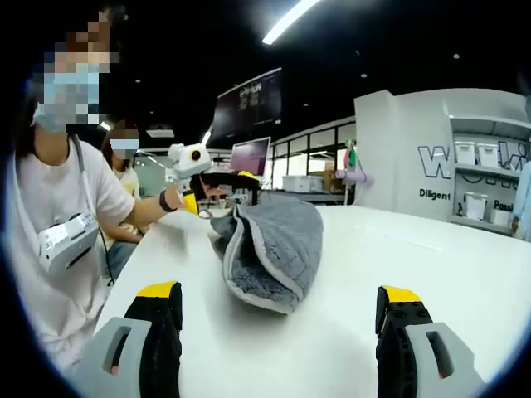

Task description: Fold the towel on the table until its edges align and the towel forms a compact rectangular stack.

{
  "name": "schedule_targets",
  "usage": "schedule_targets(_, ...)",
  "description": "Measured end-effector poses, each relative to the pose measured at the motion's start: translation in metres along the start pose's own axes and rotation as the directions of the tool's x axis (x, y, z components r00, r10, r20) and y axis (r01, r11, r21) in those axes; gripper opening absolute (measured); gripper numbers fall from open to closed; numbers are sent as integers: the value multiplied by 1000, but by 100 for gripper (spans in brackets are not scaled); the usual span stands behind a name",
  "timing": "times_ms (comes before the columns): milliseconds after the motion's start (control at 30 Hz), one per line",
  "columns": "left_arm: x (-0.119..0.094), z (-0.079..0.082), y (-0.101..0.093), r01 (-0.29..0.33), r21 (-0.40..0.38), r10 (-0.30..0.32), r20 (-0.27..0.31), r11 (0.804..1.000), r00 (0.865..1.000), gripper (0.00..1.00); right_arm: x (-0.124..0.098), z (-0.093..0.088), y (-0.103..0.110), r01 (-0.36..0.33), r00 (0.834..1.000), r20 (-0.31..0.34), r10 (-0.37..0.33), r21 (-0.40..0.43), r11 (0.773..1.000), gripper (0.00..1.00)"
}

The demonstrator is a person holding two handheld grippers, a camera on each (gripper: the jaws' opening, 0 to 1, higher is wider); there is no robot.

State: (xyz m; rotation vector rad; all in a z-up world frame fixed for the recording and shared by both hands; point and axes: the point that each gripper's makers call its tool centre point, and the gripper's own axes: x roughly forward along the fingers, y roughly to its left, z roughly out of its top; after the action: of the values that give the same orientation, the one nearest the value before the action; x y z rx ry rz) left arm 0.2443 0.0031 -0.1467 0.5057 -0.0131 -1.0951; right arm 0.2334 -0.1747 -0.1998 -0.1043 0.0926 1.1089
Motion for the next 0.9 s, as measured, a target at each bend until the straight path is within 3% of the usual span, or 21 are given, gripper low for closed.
schedule_targets(100,12,6,-11,5,32,-5,-30,999,1000,82,0,-1,0,3,1000,-4,-3,-4,1000,99)
schedule_targets(233,25,6,-21,10,156,9,-119,988,993,75,-1,0,0,-1,1000,-5,1,-7,1000,99)
schedule_targets(300,28,4,-23,13,180,15,-149,984,989,70,-1,-1,1,-4,1000,-5,4,-7,1000,99)
schedule_targets(400,34,6,-28,14,194,19,-165,981,986,63,-1,0,0,-6,1000,-5,6,-4,1000,99)
schedule_targets(633,46,1,-30,-14,312,91,-236,950,968,50,0,-2,3,-11,1000,-10,11,-8,1000,99)
schedule_targets(900,53,6,-27,-28,393,138,-254,919,957,35,0,-1,2,-9,1000,-10,9,-8,1000,99)
